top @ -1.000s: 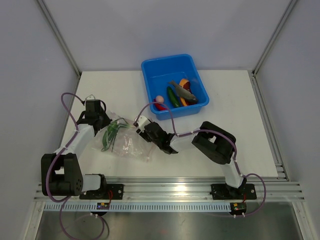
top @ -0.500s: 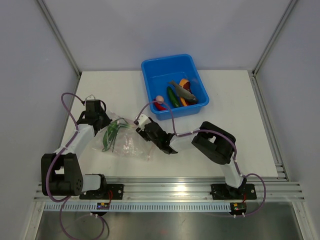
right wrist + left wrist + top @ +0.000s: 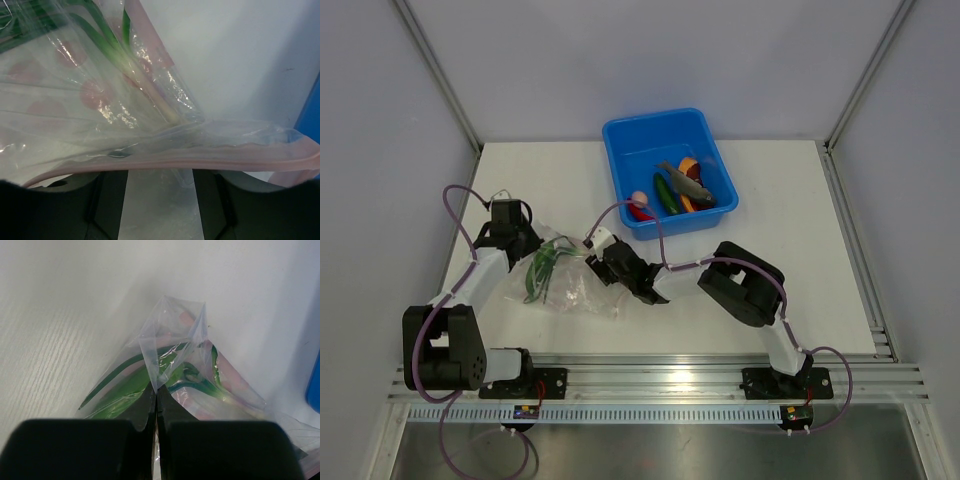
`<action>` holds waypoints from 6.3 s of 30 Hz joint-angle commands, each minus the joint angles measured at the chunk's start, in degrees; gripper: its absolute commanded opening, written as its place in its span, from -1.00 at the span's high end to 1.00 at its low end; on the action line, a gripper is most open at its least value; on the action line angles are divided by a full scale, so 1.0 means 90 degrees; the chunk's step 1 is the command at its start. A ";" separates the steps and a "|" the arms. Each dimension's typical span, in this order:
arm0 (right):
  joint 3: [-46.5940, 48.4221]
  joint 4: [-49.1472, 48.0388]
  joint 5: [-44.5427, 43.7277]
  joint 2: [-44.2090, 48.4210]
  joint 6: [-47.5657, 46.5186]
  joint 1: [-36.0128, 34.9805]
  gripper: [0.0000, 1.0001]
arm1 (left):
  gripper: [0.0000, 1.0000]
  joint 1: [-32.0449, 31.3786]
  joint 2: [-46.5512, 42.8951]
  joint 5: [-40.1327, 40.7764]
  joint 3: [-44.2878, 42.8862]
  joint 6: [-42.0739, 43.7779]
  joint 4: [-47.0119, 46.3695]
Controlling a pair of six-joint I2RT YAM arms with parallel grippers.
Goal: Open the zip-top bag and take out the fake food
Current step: Pick up the fake vegetable from the zipper food storage bag.
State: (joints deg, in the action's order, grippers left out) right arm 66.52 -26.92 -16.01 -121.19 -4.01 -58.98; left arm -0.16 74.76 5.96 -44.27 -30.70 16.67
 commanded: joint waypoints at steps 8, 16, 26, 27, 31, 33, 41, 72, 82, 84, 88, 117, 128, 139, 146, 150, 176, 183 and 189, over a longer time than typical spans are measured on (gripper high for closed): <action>0.0157 -0.0154 0.0333 0.0008 0.0016 -0.0009 0.42 | 1.00 -0.0050 0.0043 -0.0095 -0.0296 0.0120 -0.0172; -0.0057 -0.0339 -0.0018 0.0320 -0.0355 -0.0175 0.19 | 1.00 -0.0050 0.0023 -0.0066 -0.0306 0.0110 -0.0172; -0.0106 0.0178 -0.1102 0.0701 -0.0453 -0.0224 0.13 | 1.00 -0.0060 0.0023 -0.0095 -0.0315 0.0110 -0.0172; -0.0116 0.0188 -0.1141 0.0750 -0.0472 -0.0234 0.12 | 1.00 -0.0060 0.0014 -0.0095 -0.0315 0.0110 -0.0182; -0.0174 0.0305 -0.1267 0.0857 -0.0472 -0.0234 0.10 | 1.00 -0.0060 -0.0006 -0.0095 -0.0296 0.0120 -0.0182; -0.0184 0.0325 -0.1278 0.0867 -0.0463 -0.0224 0.08 | 1.00 -0.0060 -0.0006 -0.0095 -0.0306 0.0120 -0.0172; -0.0057 0.0628 -0.1434 0.0721 -0.0375 -0.0195 -0.09 | 1.00 -0.0060 0.0004 -0.0125 -0.0296 0.0120 -0.0192; 0.0431 0.1292 0.0002 0.0154 0.0504 0.0255 1.00 | 1.00 -0.0060 0.0092 -0.0135 -0.0325 0.0130 -0.0162; -0.0106 0.1008 -0.0242 0.1170 0.0211 -0.0019 1.00 | 1.00 0.0008 0.0248 0.0334 -0.0374 -0.0192 0.0004; -0.0155 0.1008 -0.0282 0.1316 0.0202 -0.0038 1.00 | 1.00 0.0018 0.0180 0.0373 -0.0335 -0.0193 -0.0016; -0.0156 0.0979 -0.0359 0.1288 0.0027 -0.0038 0.67 | 1.00 0.0018 0.0092 0.0344 -0.0276 -0.0193 -0.0074; -0.0517 -0.0642 -0.0487 0.0633 -0.0043 -0.0029 0.35 | -0.98 -0.1055 -0.1162 0.0658 -0.0138 0.0052 -0.0777; -0.0487 -0.0730 -0.0613 0.0663 0.0221 -0.0029 0.04 | -0.96 -0.1232 0.1203 -0.0046 -0.1945 0.0081 -0.0056; -0.0321 -0.0759 -0.0682 0.0467 0.0123 -0.0029 -0.20 | -0.72 -0.1212 0.2884 -0.1305 -0.2893 0.0403 0.0648; -0.0204 -0.0730 -0.0487 0.0340 0.0182 -0.0038 -0.23 | -0.65 -0.1222 0.3519 -0.2280 -0.3001 0.0598 0.0834; -0.0155 -0.0701 -0.0467 0.0301 0.0231 -0.0029 -0.27 | -0.60 -0.1222 0.3685 -0.2673 -0.2933 0.0705 0.0795; -0.0067 -0.0544 -0.0311 0.0096 0.0827 0.0167 -0.39 | -0.05 -0.1427 0.4154 -0.3319 -0.3118 0.1516 0.1185; 0.0030 -0.0350 -0.0437 0.0067 0.0816 0.0167 -0.41 | 0.00 -0.1622 0.4183 -0.2723 -0.3313 0.1751 0.1624; 0.0187 -0.0124 -0.0447 -0.0050 0.0788 0.0196 -0.42 | 0.11 -0.1681 0.4115 -0.2527 -0.3333 0.1790 0.1732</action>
State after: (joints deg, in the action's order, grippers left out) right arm 65.80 -28.21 -19.46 -120.68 2.68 -57.76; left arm -14.92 111.13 -19.22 -73.28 -15.99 29.10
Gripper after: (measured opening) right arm 0.704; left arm 0.458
